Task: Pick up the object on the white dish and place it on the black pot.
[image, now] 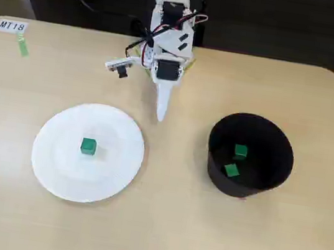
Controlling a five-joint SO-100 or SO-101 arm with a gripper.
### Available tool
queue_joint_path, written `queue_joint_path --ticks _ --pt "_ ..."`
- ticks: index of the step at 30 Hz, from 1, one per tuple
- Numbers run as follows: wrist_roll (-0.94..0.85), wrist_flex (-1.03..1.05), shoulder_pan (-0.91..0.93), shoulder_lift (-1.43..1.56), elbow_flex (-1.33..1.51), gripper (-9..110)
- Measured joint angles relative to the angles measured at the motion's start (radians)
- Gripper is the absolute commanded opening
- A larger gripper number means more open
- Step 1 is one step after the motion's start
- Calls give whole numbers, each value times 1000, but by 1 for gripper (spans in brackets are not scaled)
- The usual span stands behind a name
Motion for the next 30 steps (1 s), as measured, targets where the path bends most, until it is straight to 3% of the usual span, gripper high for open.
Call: queue_joint_path --ticks 3,8,20,30 --pt "129 -44 2 0 0 0" --pt "173 -63 3 2 0 0" --pt "54 95 84 -5 -117 0" --pt "-170 304 215 -712 -808 0"
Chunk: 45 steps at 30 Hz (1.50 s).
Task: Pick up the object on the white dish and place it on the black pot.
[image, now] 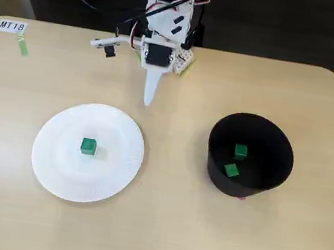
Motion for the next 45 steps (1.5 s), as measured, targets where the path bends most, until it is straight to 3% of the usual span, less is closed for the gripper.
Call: queue_joint_path --ticks 11,21,24,33,45 --pt "-92 232 150 -499 -364 0" --pt "-178 569 239 -1198 -904 0" --pt "-199 586 270 -1273 -991 0" --pt "-198 434 321 -1258 -988 0" --pt "-78 -57 255 -923 -454 0"
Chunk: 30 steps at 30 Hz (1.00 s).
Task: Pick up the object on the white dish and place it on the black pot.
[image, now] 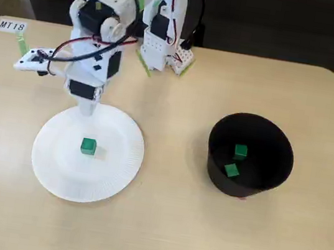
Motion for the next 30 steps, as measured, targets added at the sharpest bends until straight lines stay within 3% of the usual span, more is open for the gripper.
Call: queue_joint_path --ticks 2,9,30 --pt "28 -15 -20 5 17 1" --pt "55 -31 -54 5 18 31" --pt "14 216 -28 -327 -331 35"
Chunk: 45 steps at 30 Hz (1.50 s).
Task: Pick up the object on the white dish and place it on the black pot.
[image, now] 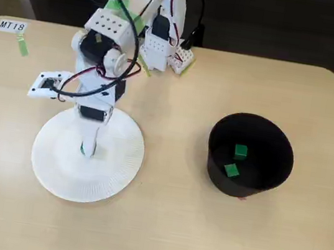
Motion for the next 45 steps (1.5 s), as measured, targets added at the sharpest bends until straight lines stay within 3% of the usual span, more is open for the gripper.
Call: queue_joint_path --ticks 9,23,27,34,45 --pt "-2 133 21 -166 -218 36" --pt "-2 137 51 -261 -247 33" --pt "-2 137 49 -288 -275 26" --pt "31 137 51 -342 -344 0" --pt "46 158 51 -368 -400 0"
